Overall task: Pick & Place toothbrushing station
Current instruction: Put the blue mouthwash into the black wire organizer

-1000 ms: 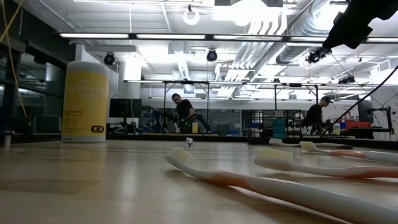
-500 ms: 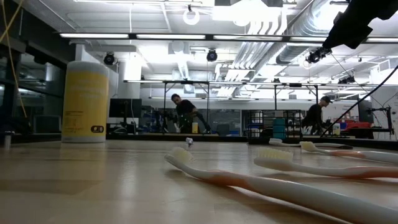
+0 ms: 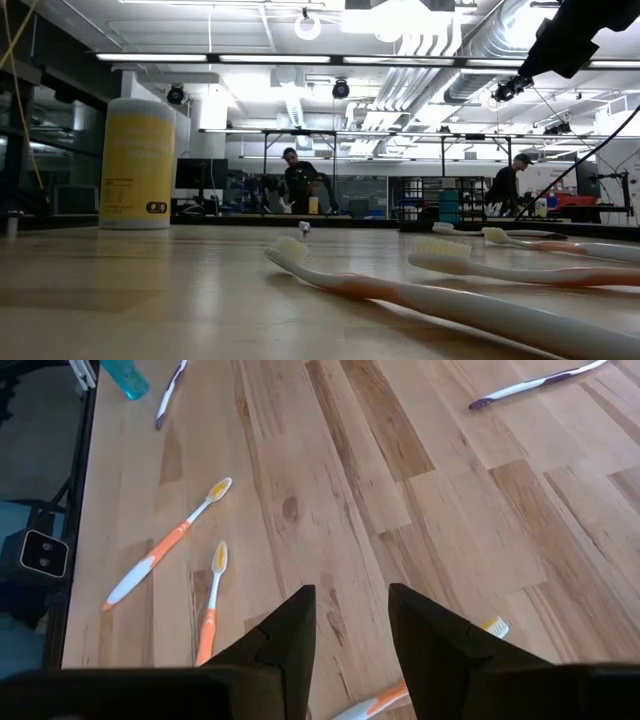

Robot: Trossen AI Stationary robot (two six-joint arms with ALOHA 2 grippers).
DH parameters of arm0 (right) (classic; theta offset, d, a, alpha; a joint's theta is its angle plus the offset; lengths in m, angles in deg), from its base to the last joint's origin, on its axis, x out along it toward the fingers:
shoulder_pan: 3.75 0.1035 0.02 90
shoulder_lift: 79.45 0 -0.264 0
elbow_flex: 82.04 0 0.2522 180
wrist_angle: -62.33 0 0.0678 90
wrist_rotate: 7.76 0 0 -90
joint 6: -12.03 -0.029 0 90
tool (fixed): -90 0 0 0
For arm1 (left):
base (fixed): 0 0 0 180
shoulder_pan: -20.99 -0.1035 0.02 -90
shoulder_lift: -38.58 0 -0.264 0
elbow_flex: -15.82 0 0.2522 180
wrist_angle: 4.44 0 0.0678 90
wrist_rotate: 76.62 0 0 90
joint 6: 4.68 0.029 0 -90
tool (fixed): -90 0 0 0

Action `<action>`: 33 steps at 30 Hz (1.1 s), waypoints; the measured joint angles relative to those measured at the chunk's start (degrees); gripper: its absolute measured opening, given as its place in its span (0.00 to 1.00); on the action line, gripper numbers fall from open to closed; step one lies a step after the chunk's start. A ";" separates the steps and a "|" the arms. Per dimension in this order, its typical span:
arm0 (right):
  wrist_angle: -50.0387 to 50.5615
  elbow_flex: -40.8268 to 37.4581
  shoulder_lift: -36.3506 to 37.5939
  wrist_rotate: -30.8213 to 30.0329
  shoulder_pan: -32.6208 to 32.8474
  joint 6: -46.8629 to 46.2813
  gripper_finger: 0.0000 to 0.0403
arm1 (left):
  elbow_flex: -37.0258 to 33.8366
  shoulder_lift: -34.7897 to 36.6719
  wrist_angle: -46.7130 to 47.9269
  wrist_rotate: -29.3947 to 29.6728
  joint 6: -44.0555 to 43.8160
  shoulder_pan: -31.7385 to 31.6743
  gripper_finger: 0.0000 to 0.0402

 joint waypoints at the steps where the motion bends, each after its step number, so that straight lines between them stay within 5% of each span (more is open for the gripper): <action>1: -0.08 0.00 0.00 0.00 0.00 0.00 0.30 | 0.50 -0.34 0.63 0.02 -0.33 0.13 0.39; 33: -0.57 0.00 0.00 0.00 0.00 0.02 0.30 | 2.60 -4.26 0.38 0.53 -0.59 1.35 0.39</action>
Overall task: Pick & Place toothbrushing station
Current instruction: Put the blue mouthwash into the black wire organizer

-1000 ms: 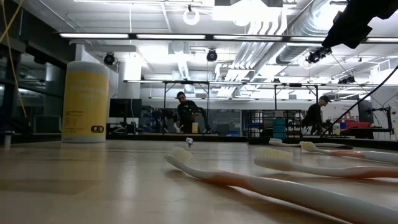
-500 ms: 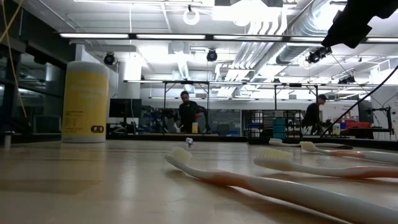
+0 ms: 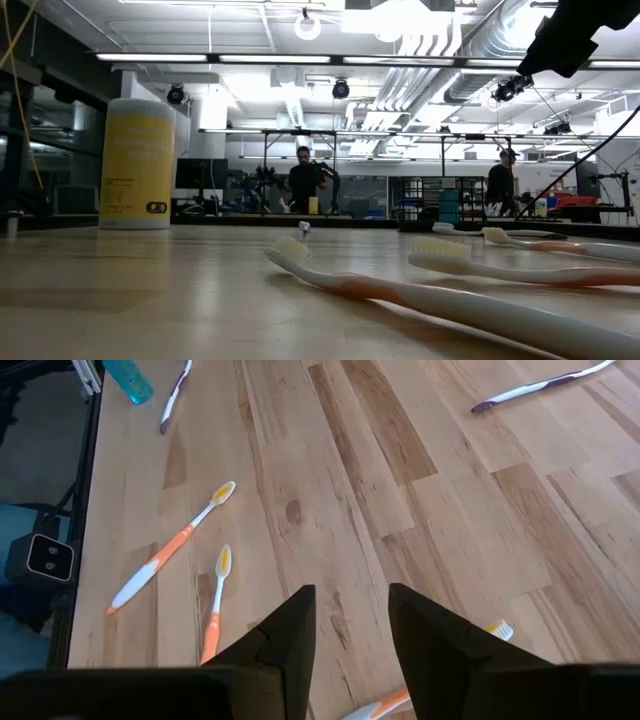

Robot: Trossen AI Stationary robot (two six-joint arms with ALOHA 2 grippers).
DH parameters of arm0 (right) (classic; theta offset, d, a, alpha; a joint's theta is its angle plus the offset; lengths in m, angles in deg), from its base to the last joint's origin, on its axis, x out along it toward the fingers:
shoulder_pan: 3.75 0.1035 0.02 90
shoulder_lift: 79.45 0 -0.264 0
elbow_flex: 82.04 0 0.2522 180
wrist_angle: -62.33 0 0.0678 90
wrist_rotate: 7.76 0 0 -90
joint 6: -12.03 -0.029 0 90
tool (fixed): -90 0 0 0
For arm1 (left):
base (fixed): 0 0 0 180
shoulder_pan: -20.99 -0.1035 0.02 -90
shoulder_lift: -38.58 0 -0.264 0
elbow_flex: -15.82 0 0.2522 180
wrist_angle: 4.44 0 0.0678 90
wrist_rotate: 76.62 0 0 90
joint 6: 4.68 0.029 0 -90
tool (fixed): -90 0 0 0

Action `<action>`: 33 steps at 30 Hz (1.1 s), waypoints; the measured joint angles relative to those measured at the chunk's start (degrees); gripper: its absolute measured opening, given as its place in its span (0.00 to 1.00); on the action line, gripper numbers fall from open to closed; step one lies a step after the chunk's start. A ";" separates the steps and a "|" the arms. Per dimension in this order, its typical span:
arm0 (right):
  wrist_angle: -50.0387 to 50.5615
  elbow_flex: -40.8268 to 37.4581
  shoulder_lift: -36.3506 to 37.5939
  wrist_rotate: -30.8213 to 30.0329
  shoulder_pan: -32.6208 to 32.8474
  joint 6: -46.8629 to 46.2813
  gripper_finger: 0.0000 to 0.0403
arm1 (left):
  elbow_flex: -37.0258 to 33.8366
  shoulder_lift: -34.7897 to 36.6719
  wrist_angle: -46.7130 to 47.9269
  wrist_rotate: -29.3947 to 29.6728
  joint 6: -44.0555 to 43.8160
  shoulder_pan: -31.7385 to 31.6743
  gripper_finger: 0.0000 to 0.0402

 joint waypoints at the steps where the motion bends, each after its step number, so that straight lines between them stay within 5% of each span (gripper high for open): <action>1: -0.02 0.00 0.00 0.00 0.00 -0.01 0.30 | 0.00 -0.02 -0.03 0.19 0.04 -0.01 0.39; 33: -0.09 -0.02 0.00 0.00 0.00 -0.01 0.30 | 0.00 -1.92 -1.62 1.43 4.01 0.38 0.39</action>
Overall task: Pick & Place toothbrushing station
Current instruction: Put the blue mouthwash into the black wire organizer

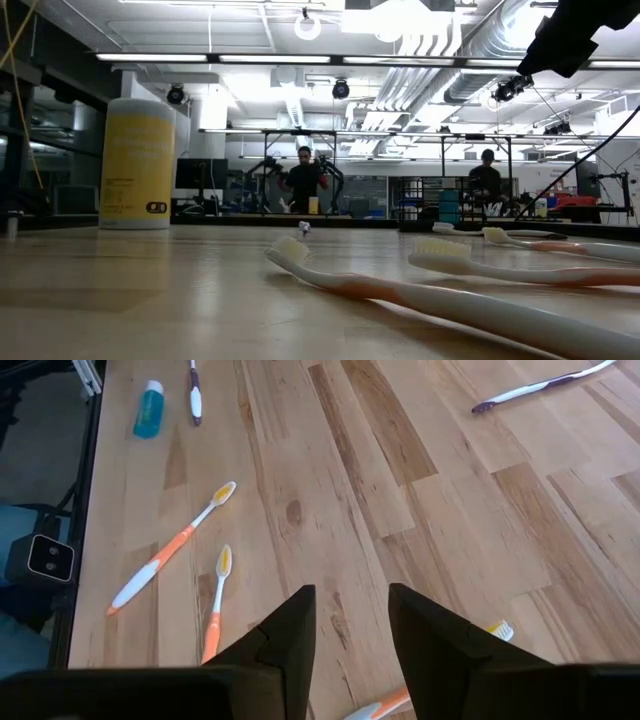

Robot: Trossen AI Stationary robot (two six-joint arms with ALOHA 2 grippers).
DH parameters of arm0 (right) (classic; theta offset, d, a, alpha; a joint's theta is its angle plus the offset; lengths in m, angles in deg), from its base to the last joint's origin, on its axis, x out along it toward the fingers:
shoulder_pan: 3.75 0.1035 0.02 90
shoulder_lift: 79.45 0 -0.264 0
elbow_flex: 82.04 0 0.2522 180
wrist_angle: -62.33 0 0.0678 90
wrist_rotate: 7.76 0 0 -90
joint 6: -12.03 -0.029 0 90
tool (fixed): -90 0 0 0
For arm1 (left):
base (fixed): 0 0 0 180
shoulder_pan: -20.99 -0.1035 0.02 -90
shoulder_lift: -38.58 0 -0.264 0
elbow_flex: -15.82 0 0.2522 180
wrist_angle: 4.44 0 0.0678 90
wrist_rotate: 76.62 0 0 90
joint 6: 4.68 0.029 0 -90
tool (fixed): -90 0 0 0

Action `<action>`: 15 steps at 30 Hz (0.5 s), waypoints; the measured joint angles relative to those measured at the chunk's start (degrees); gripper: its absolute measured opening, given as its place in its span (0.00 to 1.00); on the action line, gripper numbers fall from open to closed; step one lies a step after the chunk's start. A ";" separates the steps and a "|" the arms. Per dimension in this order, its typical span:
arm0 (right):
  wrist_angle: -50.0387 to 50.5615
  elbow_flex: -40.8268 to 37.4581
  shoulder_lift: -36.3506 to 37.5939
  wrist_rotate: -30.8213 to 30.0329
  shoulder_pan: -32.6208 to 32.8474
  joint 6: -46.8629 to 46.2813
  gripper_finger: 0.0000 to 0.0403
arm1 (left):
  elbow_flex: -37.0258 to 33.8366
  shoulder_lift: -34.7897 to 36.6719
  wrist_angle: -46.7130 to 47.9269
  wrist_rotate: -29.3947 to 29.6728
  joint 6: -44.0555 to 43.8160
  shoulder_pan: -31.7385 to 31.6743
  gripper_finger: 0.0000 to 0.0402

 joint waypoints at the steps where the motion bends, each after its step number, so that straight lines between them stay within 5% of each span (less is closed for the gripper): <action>1: 0.01 0.01 0.00 0.00 0.00 0.00 0.30 | 0.00 0.00 -0.10 0.00 -0.70 0.00 0.39; 15: -0.17 0.01 0.00 0.00 0.00 0.00 0.30 | 0.00 -2.60 -2.53 2.82 -9.99 -0.20 0.39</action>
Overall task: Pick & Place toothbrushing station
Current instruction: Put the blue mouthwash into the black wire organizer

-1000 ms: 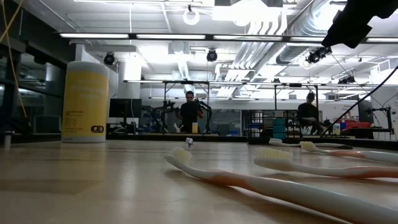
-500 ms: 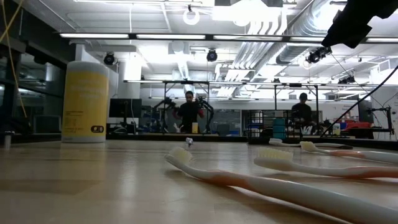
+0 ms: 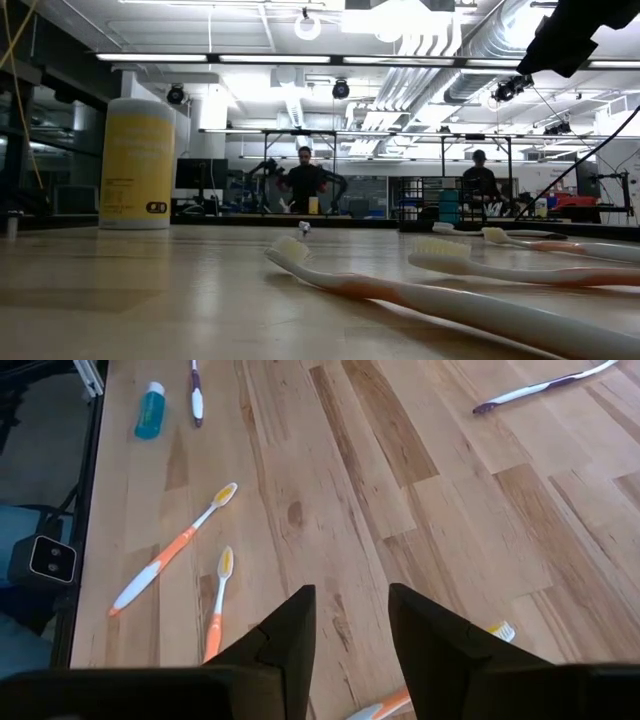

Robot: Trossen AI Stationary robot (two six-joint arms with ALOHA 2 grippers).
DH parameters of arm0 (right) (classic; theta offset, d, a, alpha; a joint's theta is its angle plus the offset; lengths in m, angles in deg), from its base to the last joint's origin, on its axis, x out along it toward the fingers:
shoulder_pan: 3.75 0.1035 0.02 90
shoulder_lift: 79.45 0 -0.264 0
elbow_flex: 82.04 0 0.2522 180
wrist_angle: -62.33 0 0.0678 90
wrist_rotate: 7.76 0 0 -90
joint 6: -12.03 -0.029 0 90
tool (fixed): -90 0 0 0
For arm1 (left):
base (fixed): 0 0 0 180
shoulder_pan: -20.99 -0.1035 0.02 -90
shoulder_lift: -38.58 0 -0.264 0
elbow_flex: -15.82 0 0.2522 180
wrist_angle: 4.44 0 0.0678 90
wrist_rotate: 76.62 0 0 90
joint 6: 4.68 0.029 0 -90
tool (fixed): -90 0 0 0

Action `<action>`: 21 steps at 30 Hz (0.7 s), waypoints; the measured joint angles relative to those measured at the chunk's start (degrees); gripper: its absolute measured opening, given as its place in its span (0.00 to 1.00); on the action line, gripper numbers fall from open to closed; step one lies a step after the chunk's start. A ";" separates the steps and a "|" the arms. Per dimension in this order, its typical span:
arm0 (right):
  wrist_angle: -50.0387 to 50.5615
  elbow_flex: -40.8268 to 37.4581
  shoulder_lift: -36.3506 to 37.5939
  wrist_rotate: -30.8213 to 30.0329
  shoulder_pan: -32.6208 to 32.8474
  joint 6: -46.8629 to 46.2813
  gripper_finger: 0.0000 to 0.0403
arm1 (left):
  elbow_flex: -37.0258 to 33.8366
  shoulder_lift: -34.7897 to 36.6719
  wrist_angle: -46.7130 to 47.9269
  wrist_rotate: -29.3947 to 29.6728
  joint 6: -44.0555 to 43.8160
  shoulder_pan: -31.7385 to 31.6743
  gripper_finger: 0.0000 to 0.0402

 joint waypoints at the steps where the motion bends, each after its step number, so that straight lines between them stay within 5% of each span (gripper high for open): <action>1: 0.02 0.00 0.00 0.00 0.00 0.00 0.30 | 0.00 0.00 -0.12 0.78 -0.72 -0.05 0.39; 21: -0.17 -0.01 0.00 0.00 0.00 0.01 0.30 | -0.07 -3.80 -2.19 1.63 -11.51 -2.22 0.39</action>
